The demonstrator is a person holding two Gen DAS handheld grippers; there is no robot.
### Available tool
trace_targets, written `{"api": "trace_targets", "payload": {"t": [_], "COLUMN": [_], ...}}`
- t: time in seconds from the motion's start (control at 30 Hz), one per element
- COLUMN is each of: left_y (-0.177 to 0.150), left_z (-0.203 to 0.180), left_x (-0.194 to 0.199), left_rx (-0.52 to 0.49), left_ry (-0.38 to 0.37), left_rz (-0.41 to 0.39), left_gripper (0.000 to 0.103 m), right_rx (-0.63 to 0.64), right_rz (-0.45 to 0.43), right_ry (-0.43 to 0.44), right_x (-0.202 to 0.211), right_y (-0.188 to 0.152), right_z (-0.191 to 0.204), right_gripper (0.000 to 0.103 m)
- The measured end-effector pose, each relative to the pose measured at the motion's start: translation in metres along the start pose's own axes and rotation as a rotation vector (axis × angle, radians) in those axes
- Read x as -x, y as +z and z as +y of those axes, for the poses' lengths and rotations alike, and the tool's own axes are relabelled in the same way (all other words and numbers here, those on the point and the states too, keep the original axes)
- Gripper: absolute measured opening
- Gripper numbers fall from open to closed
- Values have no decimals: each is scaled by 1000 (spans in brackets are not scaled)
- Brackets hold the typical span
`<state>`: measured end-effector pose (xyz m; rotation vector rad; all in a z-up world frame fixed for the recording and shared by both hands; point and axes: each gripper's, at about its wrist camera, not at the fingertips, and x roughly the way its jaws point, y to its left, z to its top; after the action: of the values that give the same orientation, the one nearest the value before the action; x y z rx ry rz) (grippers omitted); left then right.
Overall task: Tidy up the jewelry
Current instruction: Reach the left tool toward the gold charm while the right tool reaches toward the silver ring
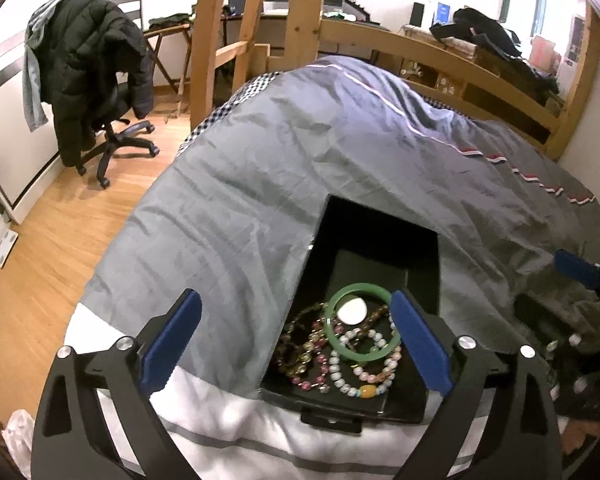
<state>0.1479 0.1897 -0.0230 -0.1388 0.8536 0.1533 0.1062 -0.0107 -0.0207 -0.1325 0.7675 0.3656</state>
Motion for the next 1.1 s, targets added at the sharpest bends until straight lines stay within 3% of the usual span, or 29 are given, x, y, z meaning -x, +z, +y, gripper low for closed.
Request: {"api": "trace_targets", "payload": {"t": [0.2, 0.5, 0.73, 0.87, 1.0, 1.1], "left_y": [-2, -27, -46, -56, -59, -61], "left_z": [-28, -108, -162, -192, -221, -242], "left_x": [-2, -5, -14, -20, -25, -35], "left_rx": [-35, -234, -330, -370, -409, -447], "left_ry": [-59, -118, -125, -179, -248, -307], "left_rz": [-30, -42, -49, -50, -58, -41], "left_gripper": [95, 95, 95, 95, 92, 85], "right_rx": [-70, -126, -242, -252, -290, -280], "right_rz": [-7, 0, 29, 37, 91, 134], "right_ry": [-69, -173, -157, -108, -28, -5], "right_x": [30, 78, 95, 90, 71, 55], "right_y": [-11, -46, -86, -109, -136, -149], "right_z": [-48, -115, -162, -166, -166, -165], "right_gripper": [98, 99, 99, 98, 75, 65]}}
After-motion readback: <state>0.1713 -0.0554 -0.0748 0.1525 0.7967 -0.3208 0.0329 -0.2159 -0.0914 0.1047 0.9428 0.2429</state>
